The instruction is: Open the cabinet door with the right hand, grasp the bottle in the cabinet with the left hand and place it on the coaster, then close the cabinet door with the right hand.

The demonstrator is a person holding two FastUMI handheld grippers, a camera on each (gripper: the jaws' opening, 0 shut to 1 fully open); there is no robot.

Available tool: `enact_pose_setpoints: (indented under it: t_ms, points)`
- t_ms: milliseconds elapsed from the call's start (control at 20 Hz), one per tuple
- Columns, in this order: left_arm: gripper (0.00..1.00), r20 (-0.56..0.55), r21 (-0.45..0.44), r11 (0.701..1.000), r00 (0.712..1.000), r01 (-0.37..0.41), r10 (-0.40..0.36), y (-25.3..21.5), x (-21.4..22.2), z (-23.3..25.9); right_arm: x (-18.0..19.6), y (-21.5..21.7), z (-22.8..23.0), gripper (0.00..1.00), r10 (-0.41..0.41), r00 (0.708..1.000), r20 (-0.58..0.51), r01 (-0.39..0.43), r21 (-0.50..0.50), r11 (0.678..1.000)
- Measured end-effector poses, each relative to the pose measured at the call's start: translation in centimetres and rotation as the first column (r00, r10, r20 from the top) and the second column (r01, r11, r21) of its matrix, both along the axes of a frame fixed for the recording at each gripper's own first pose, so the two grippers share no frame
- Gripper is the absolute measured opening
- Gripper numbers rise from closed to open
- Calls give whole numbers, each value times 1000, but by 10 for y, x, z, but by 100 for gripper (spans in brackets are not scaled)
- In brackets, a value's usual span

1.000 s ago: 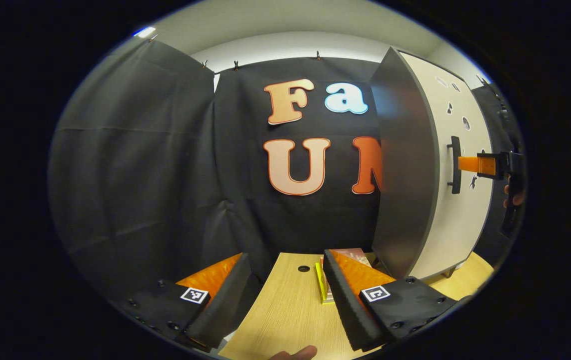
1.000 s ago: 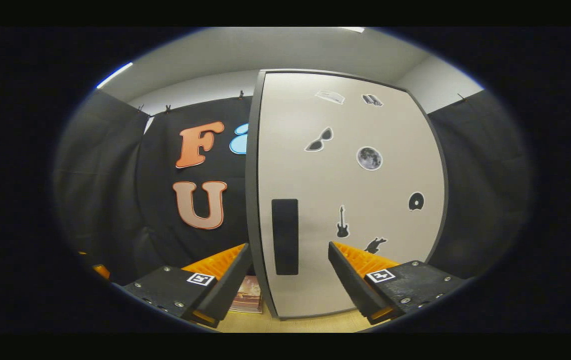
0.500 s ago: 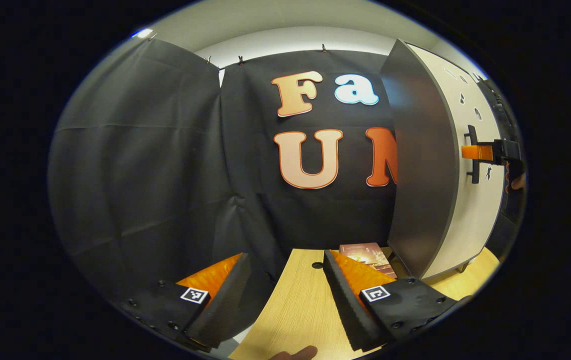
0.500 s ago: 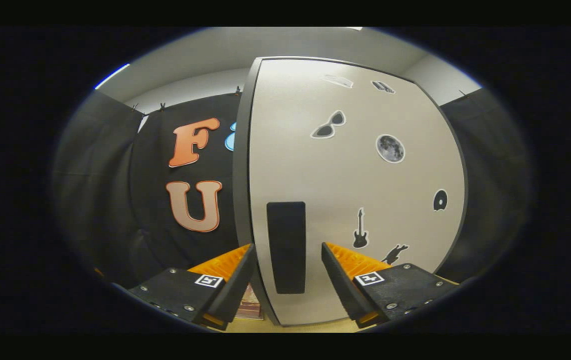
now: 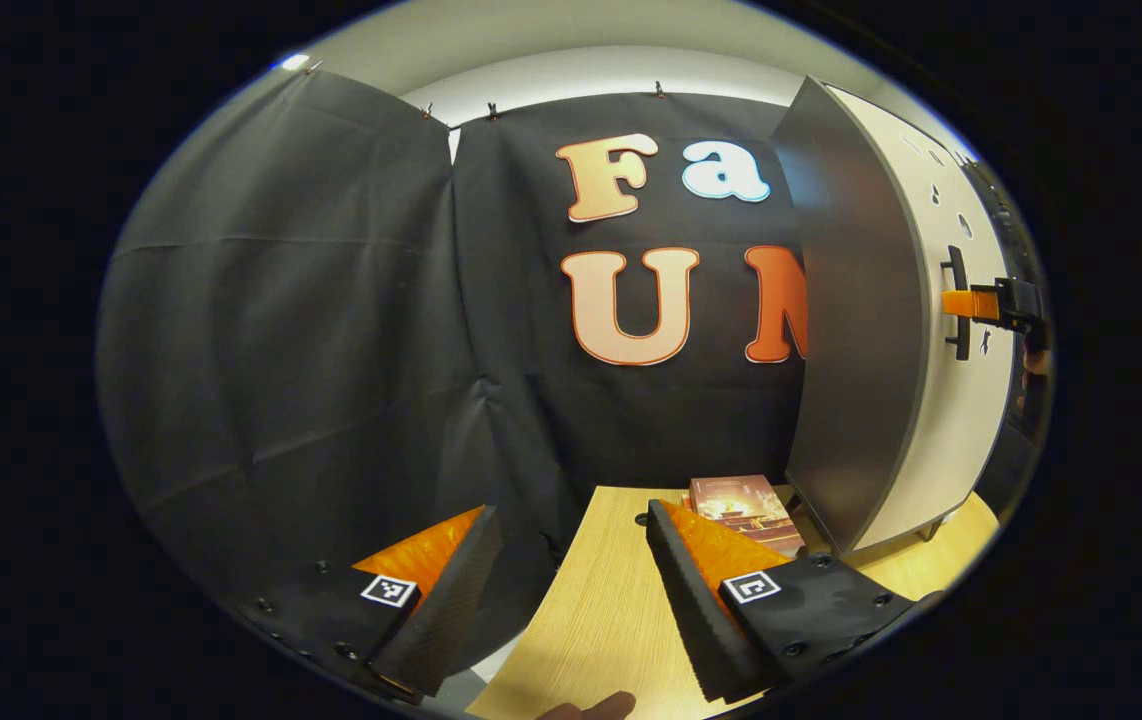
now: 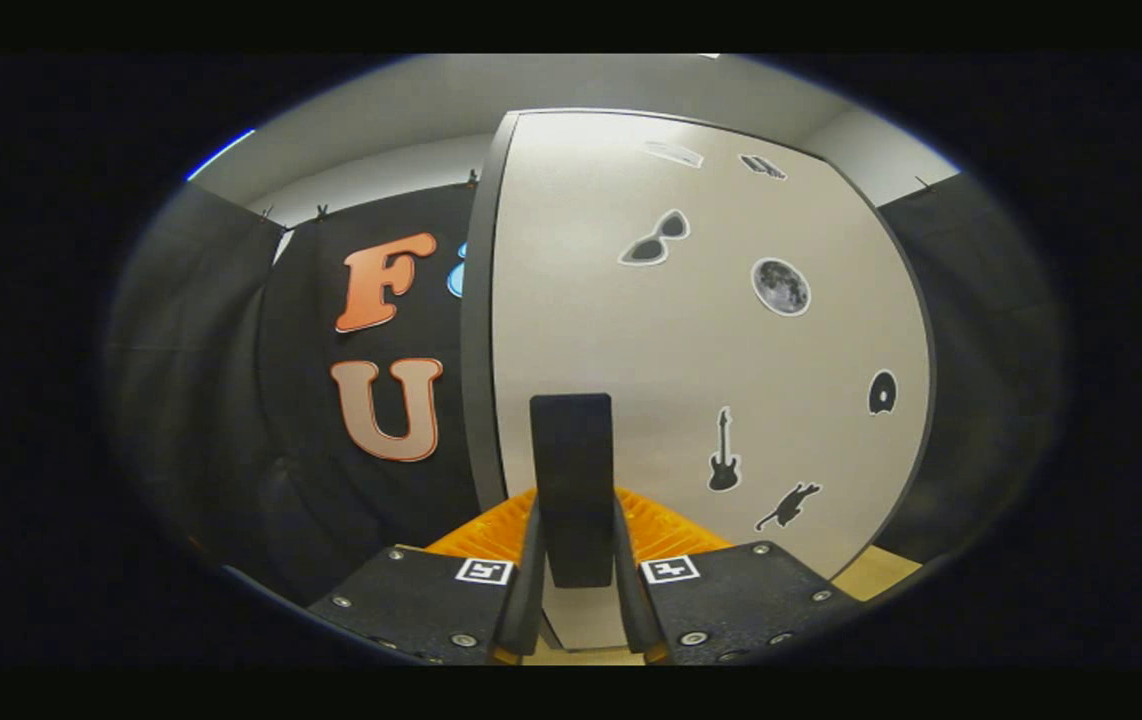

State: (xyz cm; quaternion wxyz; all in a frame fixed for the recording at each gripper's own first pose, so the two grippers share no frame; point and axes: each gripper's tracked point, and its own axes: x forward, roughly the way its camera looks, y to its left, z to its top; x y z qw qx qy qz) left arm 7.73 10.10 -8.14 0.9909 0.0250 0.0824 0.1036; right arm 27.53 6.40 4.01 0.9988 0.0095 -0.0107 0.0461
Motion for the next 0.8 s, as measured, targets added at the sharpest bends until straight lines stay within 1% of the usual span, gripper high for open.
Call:
enact_pose_setpoints:
  t_ms: [50, 250, 300, 400, 500, 600, 700, 750, 800]
  points:
    - [95, -1, -3, 1000, 1000, 1, -1, 0, -2, 0, -2, -1, -1, 31, -2, 1000, -3, 2, 9, 1000]
    - [95, 7, -2, 1000, 1000, -2, 2, -3, -17, 4, -12, -4, -1, 29, -7, 1000, -16, 8, 11, 1000]
    - [95, 9, -5, 1000, 1000, -1, 1, -6, -22, 4, -15, -4, -1, 24, -5, 1000, -16, 5, 14, 1000]
    - [95, 5, -5, 1000, 1000, 4, -4, -12, -31, 5, -19, -8, 0, 24, 5, 1000, -15, -5, 26, 1000]
    - [95, 5, 5, 1000, 1000, 13, -13, -20, -40, 8, -27, -12, -1, 21, -1, 1000, -30, 2, 47, 999]
    - [95, 1, 12, 1000, 1000, 25, -25, -30, -51, 10, -52, -21, -2, 21, -11, 999, -36, 13, 47, 999]
    - [95, 5, 21, 999, 1000, 26, -26, -36, -59, 14, -91, -48, -5, 21, -21, 999, -30, 23, 57, 998]
    - [95, 7, 30, 999, 1000, 27, -28, -40, -64, 16, -95, -52, -3, 24, -22, 999, -33, 24, 74, 997]
    - [95, 9, 44, 999, 1000, 25, -25, -44, -70, 17, -104, -60, -5, 21, -22, 999, -43, 26, 96, 995]
